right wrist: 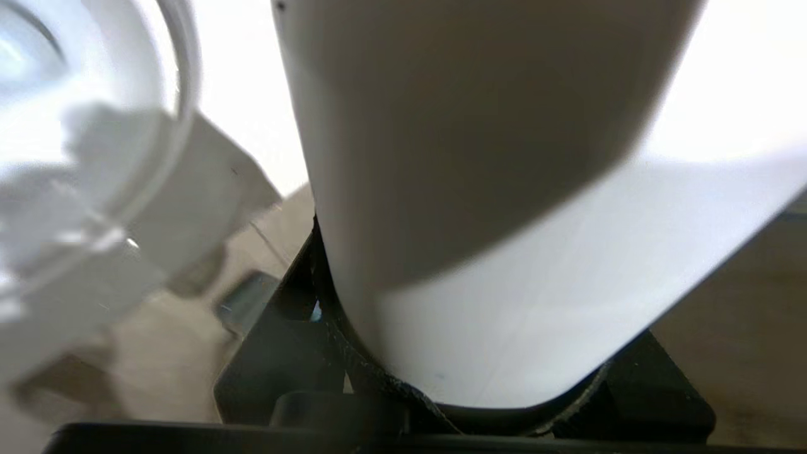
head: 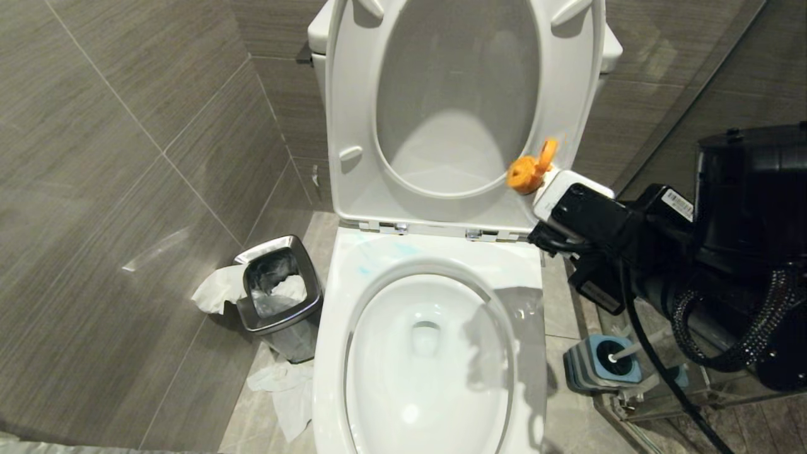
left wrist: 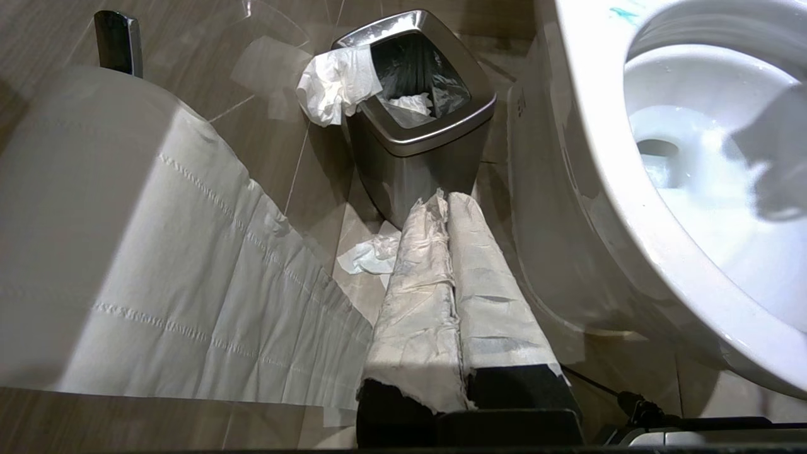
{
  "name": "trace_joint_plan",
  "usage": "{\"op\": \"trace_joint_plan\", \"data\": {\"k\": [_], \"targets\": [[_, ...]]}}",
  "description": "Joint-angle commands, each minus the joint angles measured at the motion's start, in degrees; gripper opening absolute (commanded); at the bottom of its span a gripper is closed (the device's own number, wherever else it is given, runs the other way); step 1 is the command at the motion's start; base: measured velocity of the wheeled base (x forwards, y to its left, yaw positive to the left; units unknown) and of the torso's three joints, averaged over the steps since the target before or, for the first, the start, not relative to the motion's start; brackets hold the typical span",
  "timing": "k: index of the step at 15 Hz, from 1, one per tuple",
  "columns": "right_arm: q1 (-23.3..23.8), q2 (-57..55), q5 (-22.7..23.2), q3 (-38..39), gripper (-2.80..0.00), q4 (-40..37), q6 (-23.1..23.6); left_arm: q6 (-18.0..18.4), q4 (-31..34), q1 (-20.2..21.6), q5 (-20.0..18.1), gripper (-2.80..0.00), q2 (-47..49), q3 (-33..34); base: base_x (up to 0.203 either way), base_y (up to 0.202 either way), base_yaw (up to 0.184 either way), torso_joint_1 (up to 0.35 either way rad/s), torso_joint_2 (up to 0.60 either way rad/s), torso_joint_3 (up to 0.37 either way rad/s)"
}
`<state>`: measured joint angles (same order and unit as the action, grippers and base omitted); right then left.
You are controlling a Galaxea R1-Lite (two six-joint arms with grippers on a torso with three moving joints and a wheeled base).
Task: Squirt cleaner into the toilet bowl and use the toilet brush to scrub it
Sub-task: Pour in the cleaning agent
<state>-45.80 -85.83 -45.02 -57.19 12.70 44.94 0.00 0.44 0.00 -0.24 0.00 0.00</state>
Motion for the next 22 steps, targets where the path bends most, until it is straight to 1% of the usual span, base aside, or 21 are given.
{"op": "trace_joint_plan", "data": {"k": [1, 4, 7, 12, 14, 16, 19, 21, 22], "targets": [[0.0, -1.2, -1.6, -0.3, -2.80, 0.1, 6.4, 0.0, 0.0, 0.0, 0.0, -2.80, 0.1, 0.1, 0.000, 0.000, 0.000, 0.000, 0.00, 0.000], [0.0, -1.7, -1.7, -0.1, -2.80, 0.1, 12.6, 0.0, 0.0, 0.0, 0.0, -2.80, 0.1, 0.1, 0.000, 0.000, 0.000, 0.000, 0.00, 0.000], [0.0, -2.4, -1.1, -0.8, -2.80, 0.2, 21.2, 0.0, 0.0, 0.0, 0.0, -2.80, 0.1, 0.2, 0.000, 0.000, 0.000, 0.000, 0.00, 0.000], [0.0, -6.1, -1.2, -2.7, -2.80, 0.3, 25.4, 0.2, 0.0, 0.0, 0.0, -2.80, 0.1, 0.1, 0.000, 0.000, 0.000, 0.000, 0.00, 0.000], [0.1, -7.7, -1.5, -4.8, -2.80, 0.3, 29.8, 0.1, 0.0, 0.0, 0.0, -2.80, 0.0, 0.2, 0.000, 0.000, 0.000, 0.000, 0.00, 0.000], [0.1, -9.9, -1.8, -7.1, -2.80, 0.4, 33.1, 0.1, 0.0, 0.0, 0.0, -2.80, 0.1, 0.2, 0.000, 0.000, 0.000, 0.000, 0.00, 0.000], [0.0, -12.8, -5.2, -9.2, -2.80, 0.8, 38.6, 0.2, 0.0, -0.1, 0.0, -2.80, 0.1, 0.1, 0.000, 0.000, 0.000, 0.000, 0.00, 0.000], [0.0, -13.6, -6.4, -9.3, -2.80, 3.1, 42.5, 0.3, 0.0, 0.0, 0.0, -2.80, 0.1, 0.2, 0.000, 0.000, 0.000, 0.000, 0.00, 0.000], [-0.1, -13.6, -7.5, -9.1, -2.80, 5.0, 45.3, 0.3, 0.0, 0.0, 0.0, -2.80, 0.0, 0.2, 0.000, 0.000, 0.000, 0.000, 0.00, 0.000]]}}
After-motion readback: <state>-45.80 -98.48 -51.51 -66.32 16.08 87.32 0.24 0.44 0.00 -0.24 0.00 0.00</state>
